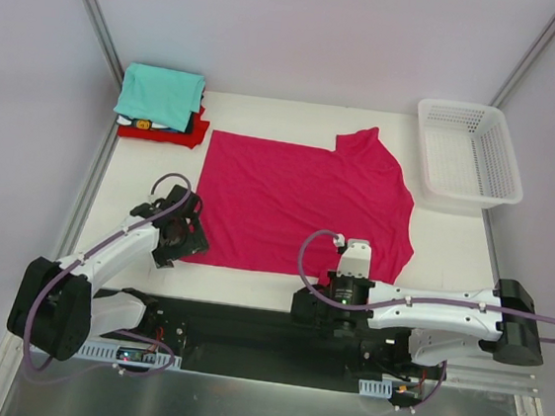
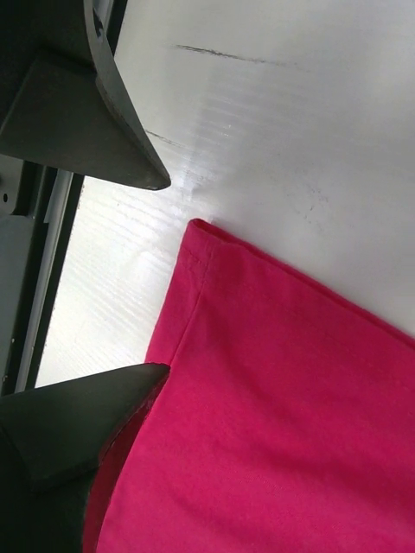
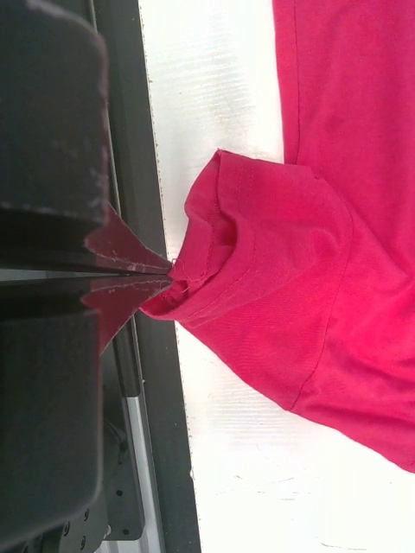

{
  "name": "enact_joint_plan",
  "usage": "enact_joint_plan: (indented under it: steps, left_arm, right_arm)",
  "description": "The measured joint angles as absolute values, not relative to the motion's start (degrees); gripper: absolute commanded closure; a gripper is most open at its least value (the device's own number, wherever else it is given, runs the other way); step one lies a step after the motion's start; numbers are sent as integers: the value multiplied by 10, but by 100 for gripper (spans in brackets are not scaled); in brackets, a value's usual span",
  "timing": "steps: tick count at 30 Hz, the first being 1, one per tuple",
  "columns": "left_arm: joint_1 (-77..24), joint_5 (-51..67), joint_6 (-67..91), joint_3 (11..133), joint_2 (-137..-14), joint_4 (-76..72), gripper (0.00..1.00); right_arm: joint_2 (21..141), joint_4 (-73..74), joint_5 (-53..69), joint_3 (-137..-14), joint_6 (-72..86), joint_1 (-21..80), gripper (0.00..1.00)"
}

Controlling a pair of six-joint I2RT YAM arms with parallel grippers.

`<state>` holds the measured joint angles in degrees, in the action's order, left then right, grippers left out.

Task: Fold and stack the t-shirts

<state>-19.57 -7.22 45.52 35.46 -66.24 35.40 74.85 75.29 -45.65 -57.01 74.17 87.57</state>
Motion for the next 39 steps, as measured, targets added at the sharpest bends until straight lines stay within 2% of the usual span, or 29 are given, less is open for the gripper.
enact_joint_plan:
  steps: [6,16,22,30,39]
  left_arm:
    - [-178,-64,454,336,-640,354,20]
    - [-159,-62,453,329,-635,349,37]
    - [-153,-60,451,328,-638,343,52]
    - [-145,-56,444,328,-645,331,53]
    - [-117,-35,436,312,-663,309,66]
  right_arm:
    - [729,753,-456,-561,742,876,99]
    - [705,753,-456,-555,743,875,99]
    - [702,753,-456,-555,743,875,99]
    - [701,753,-456,-555,743,875,99]
    - [697,753,-456,-555,743,875,99]
